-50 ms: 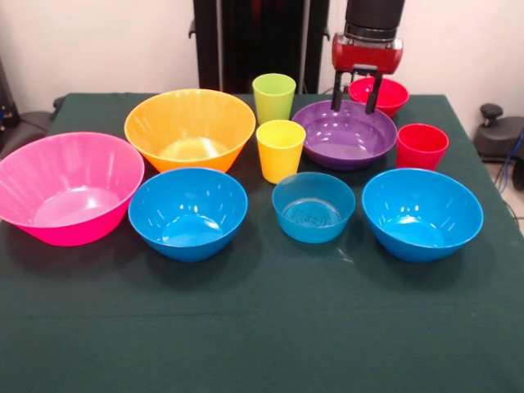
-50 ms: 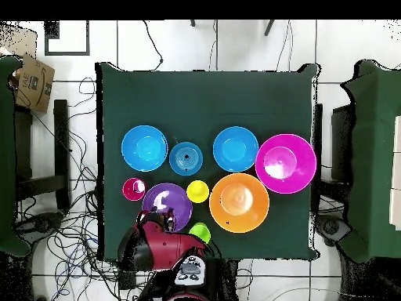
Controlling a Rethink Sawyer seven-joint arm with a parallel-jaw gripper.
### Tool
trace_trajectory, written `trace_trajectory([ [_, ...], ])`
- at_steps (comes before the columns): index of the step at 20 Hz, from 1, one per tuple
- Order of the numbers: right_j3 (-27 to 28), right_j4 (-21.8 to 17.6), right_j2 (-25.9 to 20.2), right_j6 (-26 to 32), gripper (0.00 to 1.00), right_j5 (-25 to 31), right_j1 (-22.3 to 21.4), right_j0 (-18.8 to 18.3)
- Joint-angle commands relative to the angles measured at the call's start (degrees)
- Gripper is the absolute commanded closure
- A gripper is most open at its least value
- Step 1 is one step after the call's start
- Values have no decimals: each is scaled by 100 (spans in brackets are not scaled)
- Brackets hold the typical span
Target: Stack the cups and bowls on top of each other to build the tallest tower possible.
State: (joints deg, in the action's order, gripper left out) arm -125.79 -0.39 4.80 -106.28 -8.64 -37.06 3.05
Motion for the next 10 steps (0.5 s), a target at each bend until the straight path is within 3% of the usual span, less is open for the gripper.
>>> trace_trajectory([
  [1, -306, -13, -273, -1147, 0, -160, -83, 77],
  [10, -255, 169, -227, -1185, 0, -86, -194, 273],
])
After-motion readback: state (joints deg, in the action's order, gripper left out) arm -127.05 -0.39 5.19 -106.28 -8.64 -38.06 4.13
